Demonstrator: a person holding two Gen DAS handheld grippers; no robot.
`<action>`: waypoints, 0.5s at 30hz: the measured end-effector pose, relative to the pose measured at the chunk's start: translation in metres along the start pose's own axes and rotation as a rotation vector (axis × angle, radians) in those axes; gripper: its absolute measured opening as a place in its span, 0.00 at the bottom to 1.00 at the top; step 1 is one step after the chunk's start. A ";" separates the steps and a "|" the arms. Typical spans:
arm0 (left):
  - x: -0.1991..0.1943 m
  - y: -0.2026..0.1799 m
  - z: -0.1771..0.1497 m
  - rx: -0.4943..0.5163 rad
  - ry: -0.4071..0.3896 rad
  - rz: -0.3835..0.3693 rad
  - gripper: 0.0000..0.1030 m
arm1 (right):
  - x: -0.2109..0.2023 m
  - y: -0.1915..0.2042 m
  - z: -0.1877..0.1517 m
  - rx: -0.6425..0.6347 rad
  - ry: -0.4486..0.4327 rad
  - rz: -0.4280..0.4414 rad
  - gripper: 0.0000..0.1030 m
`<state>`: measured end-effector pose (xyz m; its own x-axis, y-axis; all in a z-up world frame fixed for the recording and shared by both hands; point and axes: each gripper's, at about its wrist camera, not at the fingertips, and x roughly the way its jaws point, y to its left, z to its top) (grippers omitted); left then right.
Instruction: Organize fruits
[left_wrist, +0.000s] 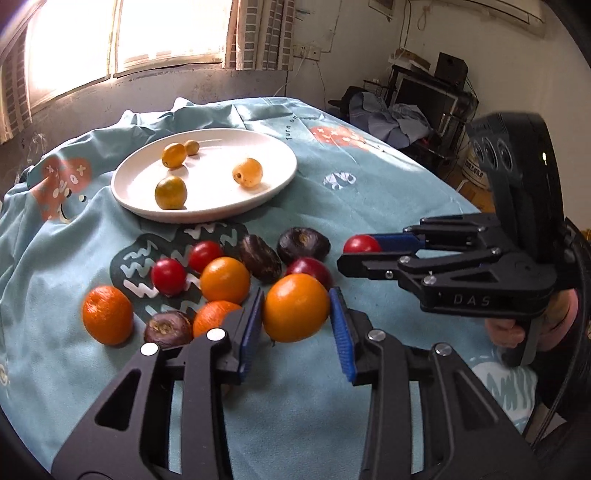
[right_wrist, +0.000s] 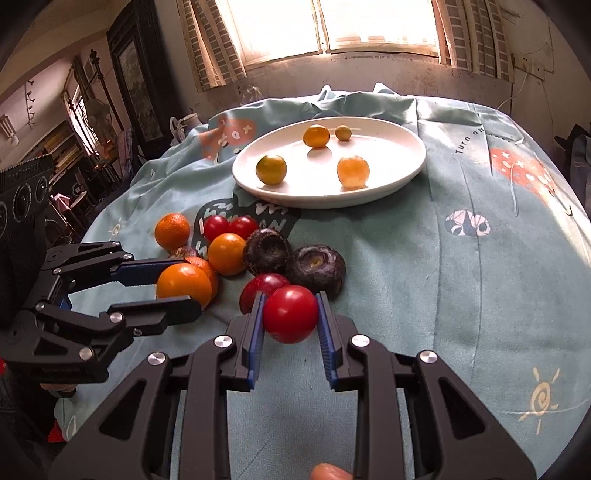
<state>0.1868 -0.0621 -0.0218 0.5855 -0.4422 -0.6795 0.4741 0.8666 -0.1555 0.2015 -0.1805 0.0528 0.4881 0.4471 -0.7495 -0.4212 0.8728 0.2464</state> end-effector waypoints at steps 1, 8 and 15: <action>-0.001 0.007 0.010 -0.014 -0.008 0.013 0.36 | 0.002 -0.001 0.007 0.000 -0.015 -0.014 0.26; 0.036 0.075 0.085 -0.092 -0.009 0.155 0.36 | 0.038 -0.020 0.068 0.034 -0.087 -0.043 0.26; 0.079 0.125 0.114 -0.176 0.034 0.242 0.36 | 0.082 -0.029 0.096 0.034 -0.068 -0.059 0.27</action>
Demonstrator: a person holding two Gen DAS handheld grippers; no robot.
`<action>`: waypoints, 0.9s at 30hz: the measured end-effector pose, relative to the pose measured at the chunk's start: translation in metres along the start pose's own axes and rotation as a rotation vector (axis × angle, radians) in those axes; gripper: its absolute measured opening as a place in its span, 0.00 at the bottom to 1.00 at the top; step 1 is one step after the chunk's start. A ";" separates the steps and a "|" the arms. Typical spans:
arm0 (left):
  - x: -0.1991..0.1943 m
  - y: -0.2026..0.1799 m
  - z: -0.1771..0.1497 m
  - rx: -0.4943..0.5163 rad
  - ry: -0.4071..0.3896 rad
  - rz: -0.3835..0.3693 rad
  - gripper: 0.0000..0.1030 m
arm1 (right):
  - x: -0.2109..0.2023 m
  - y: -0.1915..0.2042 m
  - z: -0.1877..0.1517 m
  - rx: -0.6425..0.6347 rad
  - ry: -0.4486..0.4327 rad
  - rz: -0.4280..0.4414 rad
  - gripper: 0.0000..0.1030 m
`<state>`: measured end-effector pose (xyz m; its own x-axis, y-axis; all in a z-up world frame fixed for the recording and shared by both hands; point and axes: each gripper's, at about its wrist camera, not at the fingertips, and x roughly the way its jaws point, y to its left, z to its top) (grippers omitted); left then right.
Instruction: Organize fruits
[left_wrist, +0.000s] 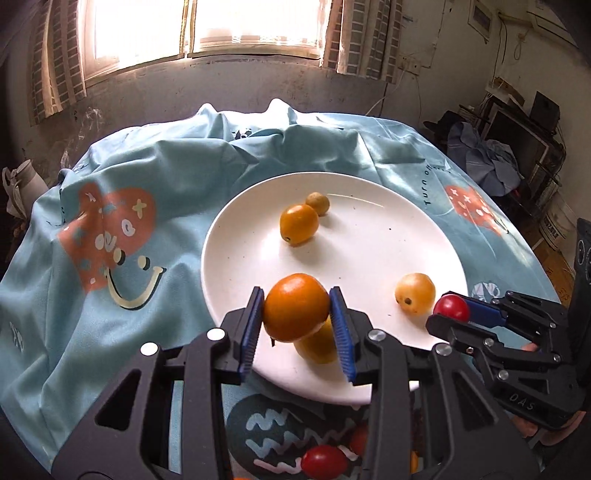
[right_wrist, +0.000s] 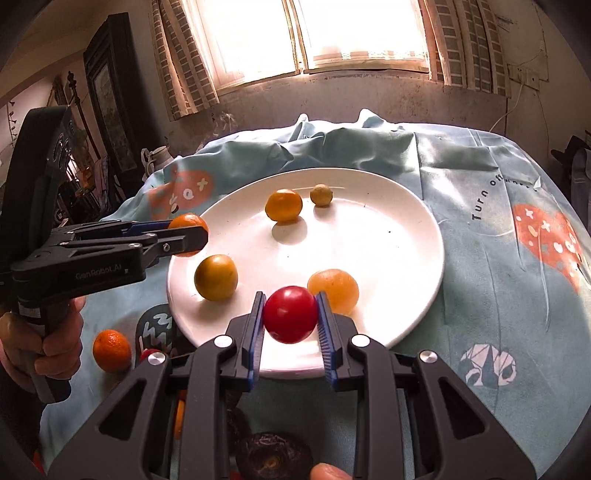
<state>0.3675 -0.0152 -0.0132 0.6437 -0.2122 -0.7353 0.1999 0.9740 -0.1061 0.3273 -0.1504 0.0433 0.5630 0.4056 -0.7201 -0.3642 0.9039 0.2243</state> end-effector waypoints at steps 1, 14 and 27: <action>0.003 0.003 0.001 -0.015 0.011 0.014 0.37 | 0.003 0.000 0.000 -0.003 0.000 -0.001 0.27; -0.102 -0.001 -0.060 -0.082 -0.156 0.044 0.98 | -0.062 0.030 -0.037 -0.061 -0.060 -0.020 0.38; -0.113 0.030 -0.109 -0.216 -0.148 0.137 0.98 | -0.071 0.052 -0.090 -0.026 0.083 -0.046 0.38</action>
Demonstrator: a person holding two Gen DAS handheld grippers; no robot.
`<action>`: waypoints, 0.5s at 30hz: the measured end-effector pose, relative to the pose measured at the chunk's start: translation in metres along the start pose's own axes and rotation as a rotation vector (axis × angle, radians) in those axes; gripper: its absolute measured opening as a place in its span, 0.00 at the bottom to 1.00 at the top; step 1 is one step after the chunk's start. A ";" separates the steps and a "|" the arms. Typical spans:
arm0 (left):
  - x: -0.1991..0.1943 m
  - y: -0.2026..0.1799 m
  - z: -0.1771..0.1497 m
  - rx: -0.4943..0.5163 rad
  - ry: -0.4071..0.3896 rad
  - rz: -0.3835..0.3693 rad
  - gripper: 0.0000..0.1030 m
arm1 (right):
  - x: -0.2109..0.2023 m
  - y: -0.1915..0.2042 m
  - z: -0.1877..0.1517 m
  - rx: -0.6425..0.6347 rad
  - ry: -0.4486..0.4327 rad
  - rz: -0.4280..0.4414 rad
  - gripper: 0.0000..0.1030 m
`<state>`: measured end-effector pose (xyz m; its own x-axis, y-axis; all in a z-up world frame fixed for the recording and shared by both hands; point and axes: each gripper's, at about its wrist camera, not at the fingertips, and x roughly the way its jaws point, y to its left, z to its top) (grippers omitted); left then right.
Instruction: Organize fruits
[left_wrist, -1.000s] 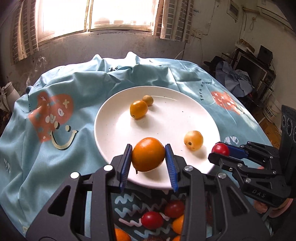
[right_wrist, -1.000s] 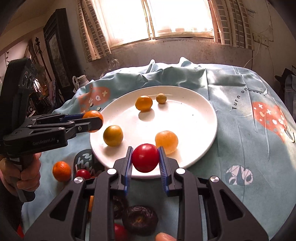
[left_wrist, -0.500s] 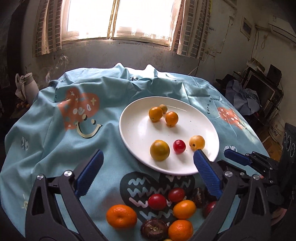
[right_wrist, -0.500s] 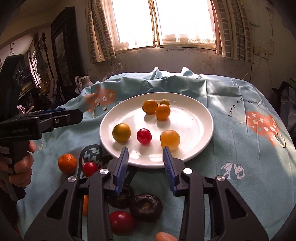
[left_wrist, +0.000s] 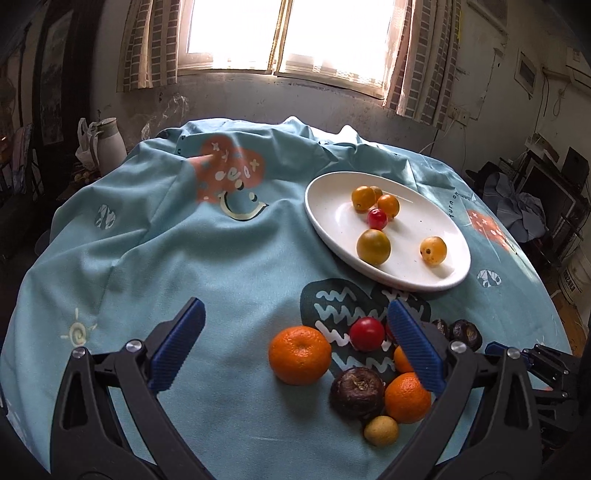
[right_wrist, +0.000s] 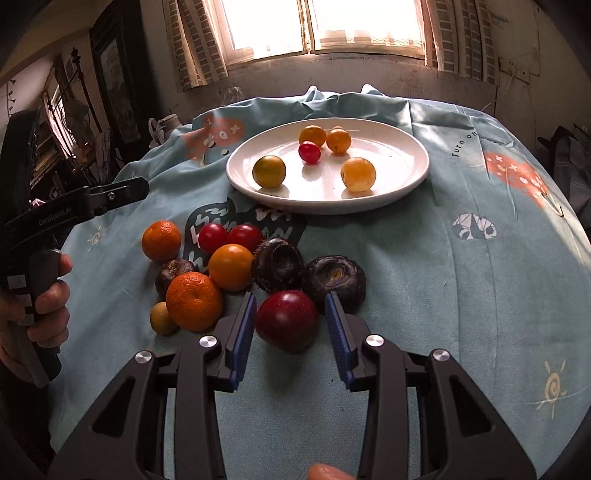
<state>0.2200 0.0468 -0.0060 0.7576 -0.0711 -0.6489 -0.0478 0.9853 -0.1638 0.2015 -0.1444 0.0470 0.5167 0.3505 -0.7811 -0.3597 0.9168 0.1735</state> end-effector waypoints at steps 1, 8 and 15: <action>-0.001 0.001 0.000 -0.004 -0.001 -0.001 0.98 | 0.002 0.001 -0.001 -0.003 0.013 -0.002 0.38; -0.005 0.000 0.001 0.002 -0.006 -0.016 0.98 | 0.012 0.002 -0.005 -0.017 0.063 0.030 0.38; -0.007 -0.001 0.001 0.003 -0.013 -0.015 0.98 | 0.020 0.000 -0.006 -0.015 0.080 0.035 0.55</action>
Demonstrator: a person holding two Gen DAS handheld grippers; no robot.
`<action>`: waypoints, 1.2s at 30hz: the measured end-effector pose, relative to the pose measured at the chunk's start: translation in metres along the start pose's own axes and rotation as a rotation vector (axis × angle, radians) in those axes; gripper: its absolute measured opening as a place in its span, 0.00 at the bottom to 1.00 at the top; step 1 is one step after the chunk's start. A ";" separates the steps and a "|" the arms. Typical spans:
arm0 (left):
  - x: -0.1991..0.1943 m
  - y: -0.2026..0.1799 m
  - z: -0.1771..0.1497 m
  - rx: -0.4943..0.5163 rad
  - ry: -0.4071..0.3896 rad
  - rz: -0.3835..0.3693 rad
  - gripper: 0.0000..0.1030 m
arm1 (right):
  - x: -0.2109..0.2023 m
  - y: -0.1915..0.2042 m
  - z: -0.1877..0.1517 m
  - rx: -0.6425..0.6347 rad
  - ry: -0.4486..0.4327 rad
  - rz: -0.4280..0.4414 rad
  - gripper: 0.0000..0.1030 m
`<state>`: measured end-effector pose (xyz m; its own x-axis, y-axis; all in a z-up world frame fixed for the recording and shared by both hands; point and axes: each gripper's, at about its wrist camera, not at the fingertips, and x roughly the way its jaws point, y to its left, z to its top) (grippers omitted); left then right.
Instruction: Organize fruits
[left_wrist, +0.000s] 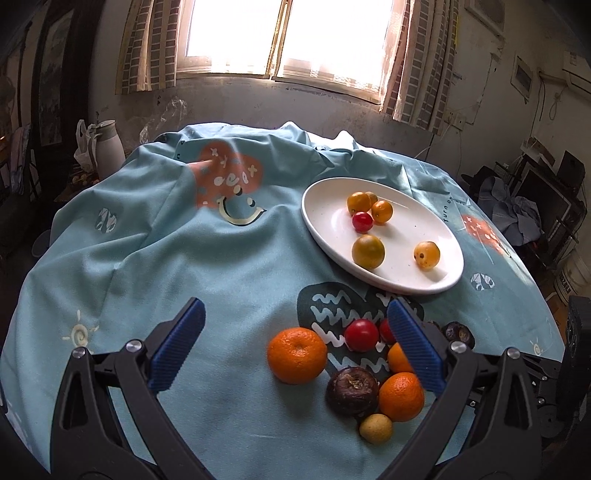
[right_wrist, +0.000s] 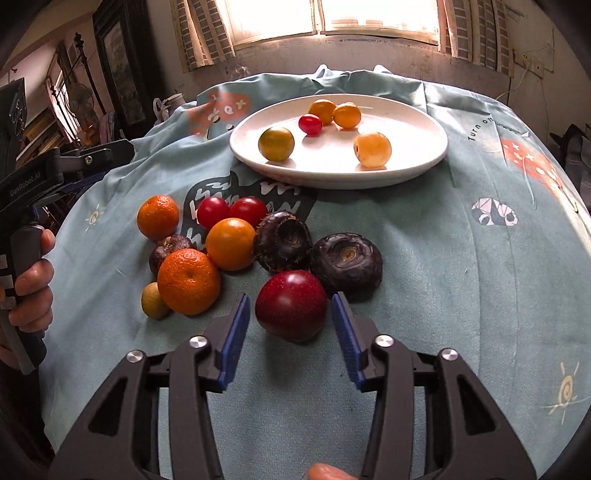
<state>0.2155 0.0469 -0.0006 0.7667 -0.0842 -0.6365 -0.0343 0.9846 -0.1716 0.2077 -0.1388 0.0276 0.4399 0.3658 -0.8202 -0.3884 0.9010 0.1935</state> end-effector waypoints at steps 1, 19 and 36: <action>0.000 0.000 0.000 0.001 0.000 0.000 0.98 | 0.001 -0.001 0.000 0.006 -0.001 0.006 0.55; 0.020 0.009 -0.006 0.061 0.090 -0.001 0.92 | 0.000 -0.006 0.000 0.019 -0.004 0.018 0.39; 0.063 0.004 -0.030 0.059 0.281 -0.054 0.53 | 0.000 -0.005 -0.001 0.013 0.006 0.011 0.39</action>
<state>0.2446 0.0408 -0.0642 0.5583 -0.1680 -0.8125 0.0456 0.9840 -0.1721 0.2089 -0.1441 0.0263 0.4308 0.3743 -0.8211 -0.3822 0.9000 0.2097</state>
